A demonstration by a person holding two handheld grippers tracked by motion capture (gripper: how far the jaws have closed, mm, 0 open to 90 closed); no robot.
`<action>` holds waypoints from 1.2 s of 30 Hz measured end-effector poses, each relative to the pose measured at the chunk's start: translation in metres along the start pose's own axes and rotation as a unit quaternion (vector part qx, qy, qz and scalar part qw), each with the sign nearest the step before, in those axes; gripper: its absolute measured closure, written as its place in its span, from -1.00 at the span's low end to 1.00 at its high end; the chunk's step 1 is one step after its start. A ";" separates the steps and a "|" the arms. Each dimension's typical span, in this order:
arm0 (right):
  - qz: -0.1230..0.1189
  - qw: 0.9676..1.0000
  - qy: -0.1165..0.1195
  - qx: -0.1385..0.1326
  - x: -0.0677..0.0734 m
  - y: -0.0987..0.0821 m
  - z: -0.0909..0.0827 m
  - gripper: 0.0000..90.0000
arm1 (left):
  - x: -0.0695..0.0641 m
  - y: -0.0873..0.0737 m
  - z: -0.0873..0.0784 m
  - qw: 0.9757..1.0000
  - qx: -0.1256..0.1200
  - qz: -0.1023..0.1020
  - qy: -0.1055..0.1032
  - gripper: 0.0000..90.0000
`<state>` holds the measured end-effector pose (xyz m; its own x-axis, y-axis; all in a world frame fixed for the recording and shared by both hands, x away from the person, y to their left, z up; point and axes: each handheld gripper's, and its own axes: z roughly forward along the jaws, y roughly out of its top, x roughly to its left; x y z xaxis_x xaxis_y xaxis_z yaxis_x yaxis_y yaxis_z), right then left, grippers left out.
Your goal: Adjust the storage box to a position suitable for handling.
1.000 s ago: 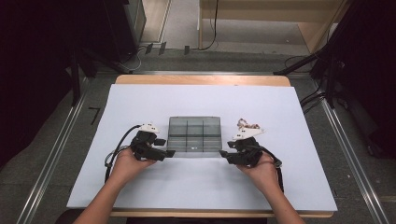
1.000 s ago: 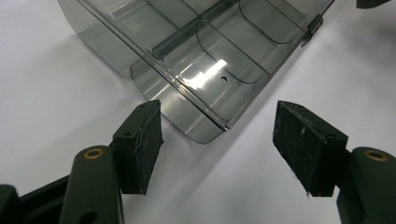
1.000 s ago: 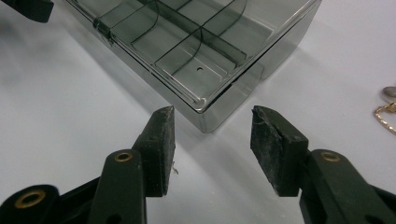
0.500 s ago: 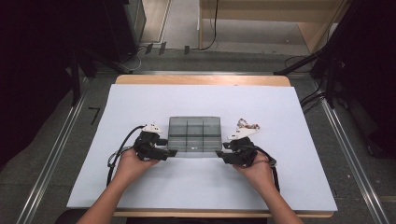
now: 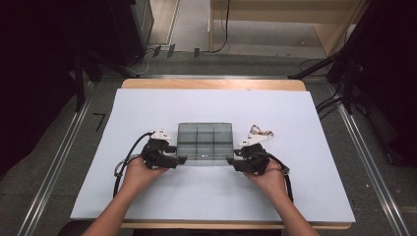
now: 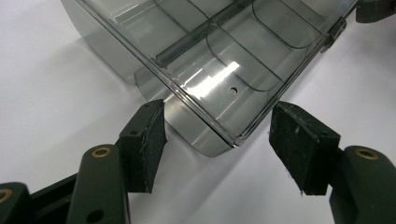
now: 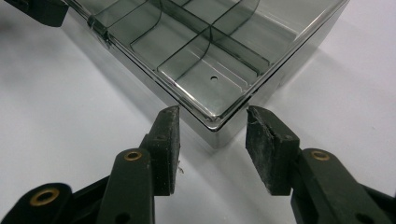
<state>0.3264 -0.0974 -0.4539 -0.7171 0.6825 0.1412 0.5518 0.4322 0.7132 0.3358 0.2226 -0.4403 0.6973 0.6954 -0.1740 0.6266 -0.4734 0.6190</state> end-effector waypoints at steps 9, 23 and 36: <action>0.005 1.000 0.001 -0.004 0.000 0.001 -0.004 0.32 | -0.001 0.001 -0.003 1.000 -0.004 0.002 0.002 -0.15; 0.004 1.000 -0.002 -0.002 0.001 0.002 -0.005 0.34 | -0.002 0.002 -0.003 1.000 -0.005 0.001 0.005 -0.14; 0.006 1.000 -0.002 -0.008 0.001 0.003 -0.007 0.39 | -0.001 0.002 -0.005 1.000 -0.009 -0.005 0.005 -0.13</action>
<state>0.3245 -0.0997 -0.4470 -0.7082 0.6905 0.1472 0.5537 0.4139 0.7226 0.3346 0.2232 -0.4351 0.6881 0.7048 -0.1724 0.6266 -0.4574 0.6311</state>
